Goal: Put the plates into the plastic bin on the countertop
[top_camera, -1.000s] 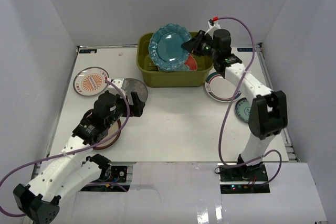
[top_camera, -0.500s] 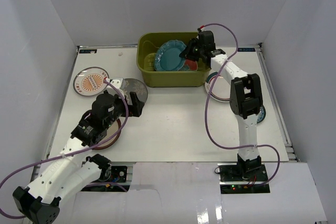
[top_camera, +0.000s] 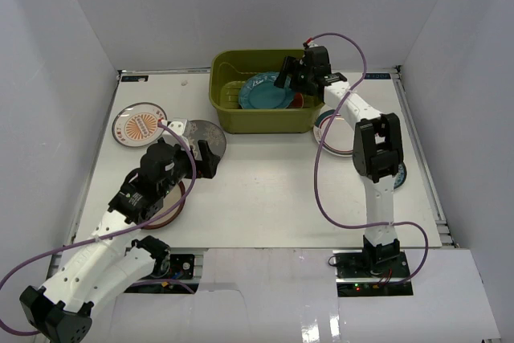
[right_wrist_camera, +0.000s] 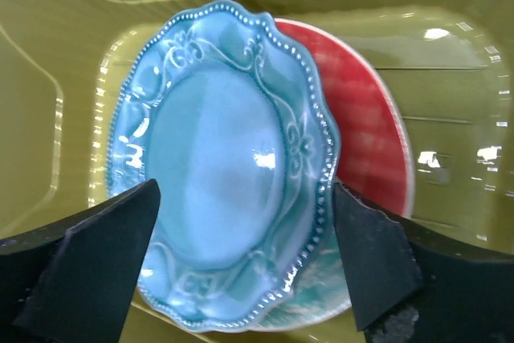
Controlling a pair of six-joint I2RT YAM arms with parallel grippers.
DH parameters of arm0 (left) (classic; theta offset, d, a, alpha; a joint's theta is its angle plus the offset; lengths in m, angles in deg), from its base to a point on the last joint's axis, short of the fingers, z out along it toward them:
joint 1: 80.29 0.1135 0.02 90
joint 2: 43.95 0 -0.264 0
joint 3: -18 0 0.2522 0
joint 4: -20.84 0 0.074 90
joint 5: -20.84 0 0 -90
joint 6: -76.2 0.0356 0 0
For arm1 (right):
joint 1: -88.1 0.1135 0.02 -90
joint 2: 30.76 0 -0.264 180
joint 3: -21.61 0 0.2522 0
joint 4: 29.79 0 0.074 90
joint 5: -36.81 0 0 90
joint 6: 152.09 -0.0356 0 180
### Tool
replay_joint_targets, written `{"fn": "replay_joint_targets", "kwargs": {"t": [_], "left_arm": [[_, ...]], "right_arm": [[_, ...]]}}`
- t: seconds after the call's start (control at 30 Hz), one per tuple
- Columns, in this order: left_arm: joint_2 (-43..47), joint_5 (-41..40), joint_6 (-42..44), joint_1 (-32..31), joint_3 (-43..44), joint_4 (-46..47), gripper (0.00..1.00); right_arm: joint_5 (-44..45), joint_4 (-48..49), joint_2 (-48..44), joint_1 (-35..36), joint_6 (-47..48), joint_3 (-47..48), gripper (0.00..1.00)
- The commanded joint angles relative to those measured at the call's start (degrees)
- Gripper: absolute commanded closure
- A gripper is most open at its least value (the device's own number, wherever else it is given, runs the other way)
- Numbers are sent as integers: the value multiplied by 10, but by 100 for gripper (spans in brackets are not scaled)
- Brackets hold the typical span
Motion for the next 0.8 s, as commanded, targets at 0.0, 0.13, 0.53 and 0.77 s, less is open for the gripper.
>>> {"fn": "replay_joint_targets", "kwargs": {"t": [0.0, 0.13, 0.53, 0.77], "left_arm": [[7, -9, 7, 4, -4, 3, 2], [11, -17, 7, 5, -5, 3, 2], [39, -77, -3, 15, -4, 2, 2], [64, -96, -9, 24, -8, 3, 2]], "right_arm": [[28, 11, -71, 4, 50, 46, 10], [94, -8, -112, 14, 119, 42, 10], [75, 304, -413, 129, -45, -451, 55], [152, 528, -356, 262, -278, -650, 83]]}}
